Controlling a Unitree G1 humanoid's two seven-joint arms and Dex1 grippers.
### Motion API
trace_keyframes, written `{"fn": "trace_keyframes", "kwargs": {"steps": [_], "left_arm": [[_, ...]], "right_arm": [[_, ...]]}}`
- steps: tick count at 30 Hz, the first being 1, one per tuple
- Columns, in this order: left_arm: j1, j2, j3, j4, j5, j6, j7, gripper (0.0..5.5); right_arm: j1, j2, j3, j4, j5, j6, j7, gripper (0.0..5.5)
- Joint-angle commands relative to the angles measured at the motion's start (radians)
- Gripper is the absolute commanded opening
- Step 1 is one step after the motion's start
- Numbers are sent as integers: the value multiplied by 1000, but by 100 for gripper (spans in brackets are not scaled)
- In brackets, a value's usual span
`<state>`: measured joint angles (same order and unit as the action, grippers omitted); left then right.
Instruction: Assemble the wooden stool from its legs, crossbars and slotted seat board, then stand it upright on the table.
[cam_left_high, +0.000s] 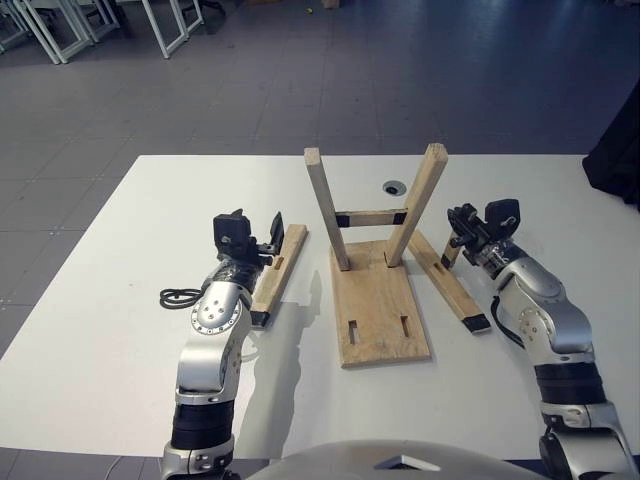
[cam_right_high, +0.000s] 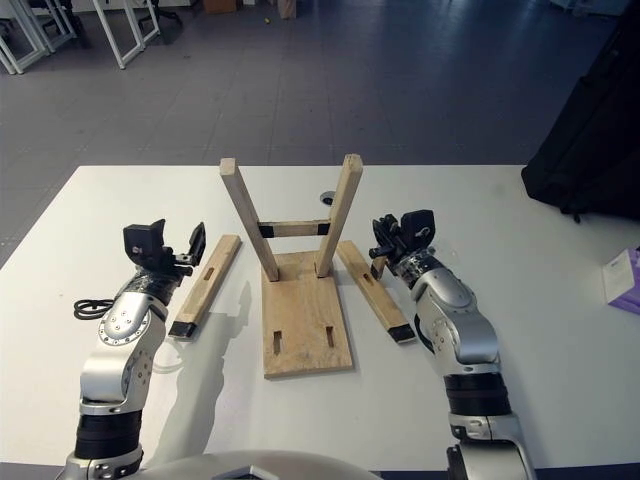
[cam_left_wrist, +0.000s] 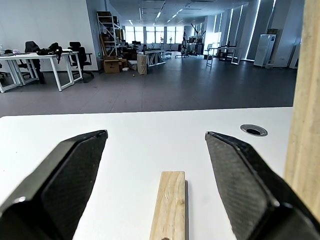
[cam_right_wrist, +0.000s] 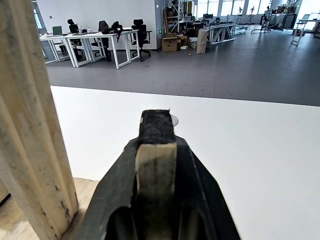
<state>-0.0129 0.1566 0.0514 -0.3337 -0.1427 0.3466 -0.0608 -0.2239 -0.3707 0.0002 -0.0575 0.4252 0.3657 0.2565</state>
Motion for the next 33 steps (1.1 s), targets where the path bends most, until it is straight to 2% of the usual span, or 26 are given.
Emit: {"fn": "trace_keyframes", "kwargs": {"steps": [1, 7, 15, 23, 33], "left_arm": [[14, -7, 1, 5, 13, 9, 6, 363], [12, -11, 3, 6, 18, 14, 1, 363], [7, -9, 1, 5, 21, 20, -3, 363], [3, 0, 4, 12, 21, 20, -12, 363], [4, -24, 3, 22, 2, 31, -7, 363]], "right_arm": [[-31, -5, -34, -53, -2, 44, 8, 39], [44, 30, -2, -99, -24, 74, 18, 39], [79, 58, -14, -33, -59, 44, 35, 39], [73, 52, -41, 105, -111, -57, 59, 39], [245, 178, -8, 285, -201, -304, 15, 39]]}}
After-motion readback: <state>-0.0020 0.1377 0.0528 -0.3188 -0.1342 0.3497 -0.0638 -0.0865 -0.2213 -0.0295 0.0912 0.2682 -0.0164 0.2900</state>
